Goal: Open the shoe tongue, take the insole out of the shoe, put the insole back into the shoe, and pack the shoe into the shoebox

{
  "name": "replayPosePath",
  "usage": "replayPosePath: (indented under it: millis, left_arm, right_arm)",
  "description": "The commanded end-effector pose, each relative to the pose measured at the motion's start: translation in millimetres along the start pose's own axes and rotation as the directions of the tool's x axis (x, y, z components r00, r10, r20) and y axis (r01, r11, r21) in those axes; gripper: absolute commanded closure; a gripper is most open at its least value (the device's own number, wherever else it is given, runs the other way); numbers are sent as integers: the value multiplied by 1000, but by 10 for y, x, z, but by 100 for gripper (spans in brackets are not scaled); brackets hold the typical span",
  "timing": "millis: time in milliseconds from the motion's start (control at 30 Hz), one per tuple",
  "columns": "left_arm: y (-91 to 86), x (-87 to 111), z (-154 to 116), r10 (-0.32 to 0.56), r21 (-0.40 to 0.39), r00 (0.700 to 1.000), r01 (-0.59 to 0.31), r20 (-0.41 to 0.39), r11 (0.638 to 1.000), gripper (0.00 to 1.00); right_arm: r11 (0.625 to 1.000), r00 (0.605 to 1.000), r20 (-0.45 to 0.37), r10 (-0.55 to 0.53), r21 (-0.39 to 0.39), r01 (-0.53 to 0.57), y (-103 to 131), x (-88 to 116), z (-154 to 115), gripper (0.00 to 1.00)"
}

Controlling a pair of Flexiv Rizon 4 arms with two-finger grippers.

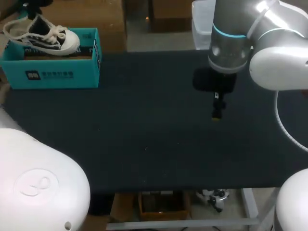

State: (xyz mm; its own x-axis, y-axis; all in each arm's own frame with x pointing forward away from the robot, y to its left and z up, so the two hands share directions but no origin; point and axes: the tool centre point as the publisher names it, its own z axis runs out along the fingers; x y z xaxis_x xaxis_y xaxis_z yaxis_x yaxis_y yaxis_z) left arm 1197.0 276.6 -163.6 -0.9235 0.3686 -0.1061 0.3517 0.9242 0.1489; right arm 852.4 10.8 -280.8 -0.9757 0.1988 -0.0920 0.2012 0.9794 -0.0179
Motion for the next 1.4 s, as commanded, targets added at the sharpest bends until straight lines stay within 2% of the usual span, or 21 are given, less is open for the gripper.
replayPosePath:
  millis: [33,267,533,567,700,733,767,1000,1267,1400]
  left_arm:
    - [97,-392,555,16,129,995,-3,-96,992,100]
    - [-12,-374,860,43,147,994,-28,-99,989,100]
    - [-194,-318,1019,71,143,992,-56,-102,988,100]
    - [-201,-310,1027,73,143,992,-58,-104,988,80]
    - [-276,-236,1027,82,141,991,-67,-103,988,26]
    - [-289,-220,1020,80,136,992,-66,-102,988,3]
    - [-296,-207,1010,78,132,992,-64,-101,989,0]
    - [-376,-96,815,51,141,995,-39,-83,989,0]
    - [-652,38,253,8,161,998,1,-55,987,0]
    - [-835,106,25,-37,169,997,49,-75,984,0]
  right_arm:
    - [1000,1000,-1,1,2,-1,3,0,-9,0]
    - [1000,1000,-1,1,2,-1,3,0,-9,0]
    - [1000,1000,-1,1,2,-1,3,0,-9,0]
    - [1000,1000,-1,1,2,-1,3,0,-9,0]
    - [1000,1000,-1,1,2,-1,3,0,-9,0]
    - [1000,1000,-1,1,2,-1,3,0,-9,0]
    - [1000,1000,-1,1,2,-1,3,0,-9,0]
    - [1000,1000,-1,1,2,-1,3,0,-9,0]
    - [1000,1000,-1,1,2,-1,3,0,-9,0]
    - [1000,1000,-1,1,2,-1,3,0,-9,0]
